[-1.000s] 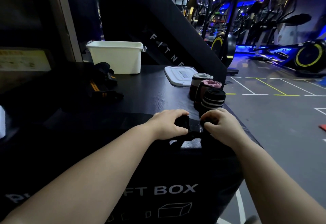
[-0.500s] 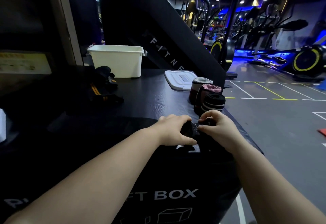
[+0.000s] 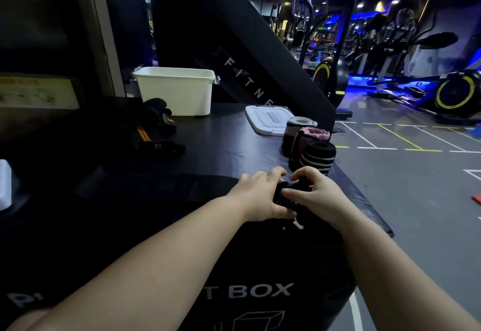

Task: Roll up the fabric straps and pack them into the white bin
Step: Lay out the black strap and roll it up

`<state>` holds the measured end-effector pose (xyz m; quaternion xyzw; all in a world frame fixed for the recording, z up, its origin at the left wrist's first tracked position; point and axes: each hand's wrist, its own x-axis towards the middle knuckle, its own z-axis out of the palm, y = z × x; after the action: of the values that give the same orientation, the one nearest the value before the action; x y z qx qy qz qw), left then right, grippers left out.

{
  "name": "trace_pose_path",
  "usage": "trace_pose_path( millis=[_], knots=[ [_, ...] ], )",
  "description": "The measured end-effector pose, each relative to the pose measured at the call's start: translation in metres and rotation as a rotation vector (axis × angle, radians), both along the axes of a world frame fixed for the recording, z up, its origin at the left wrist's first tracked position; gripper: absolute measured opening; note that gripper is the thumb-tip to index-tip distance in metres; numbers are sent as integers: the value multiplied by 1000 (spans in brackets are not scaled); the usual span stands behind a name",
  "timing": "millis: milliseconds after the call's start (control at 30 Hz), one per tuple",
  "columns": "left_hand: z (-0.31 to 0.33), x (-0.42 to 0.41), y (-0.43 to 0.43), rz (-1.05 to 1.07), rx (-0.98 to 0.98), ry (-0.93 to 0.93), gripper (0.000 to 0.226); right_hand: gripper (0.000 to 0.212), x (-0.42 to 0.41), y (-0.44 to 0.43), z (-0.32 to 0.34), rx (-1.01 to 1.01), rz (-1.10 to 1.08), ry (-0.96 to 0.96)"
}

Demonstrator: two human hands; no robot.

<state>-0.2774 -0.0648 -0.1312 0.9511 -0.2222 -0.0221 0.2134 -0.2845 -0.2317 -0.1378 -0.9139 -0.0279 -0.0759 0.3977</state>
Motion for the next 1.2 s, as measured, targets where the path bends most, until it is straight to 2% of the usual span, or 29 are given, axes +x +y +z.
trace_pose_path(
  millis=[200,467,633,833,967,1200],
  knots=[
    [-1,1,8,32,4,14,89,36,1,2,-1,4,-47,-10],
    [-5,6,31,-23,48,-48,70,33,-2,-1,-6,33,-108,-52],
    [-10,6,36,-19,76,-34,70,33,-4,-15,-4,34,-141,-74],
    [-18,6,35,-41,75,-75,72,31,-5,-8,-6,-199,-99,-105],
    [-16,4,34,-51,104,-126,73,19,-3,-3,-8,-402,-57,-158],
    [-13,2,35,-74,178,-157,75,18,-5,-3,-18,-440,-81,-169]
  ],
)
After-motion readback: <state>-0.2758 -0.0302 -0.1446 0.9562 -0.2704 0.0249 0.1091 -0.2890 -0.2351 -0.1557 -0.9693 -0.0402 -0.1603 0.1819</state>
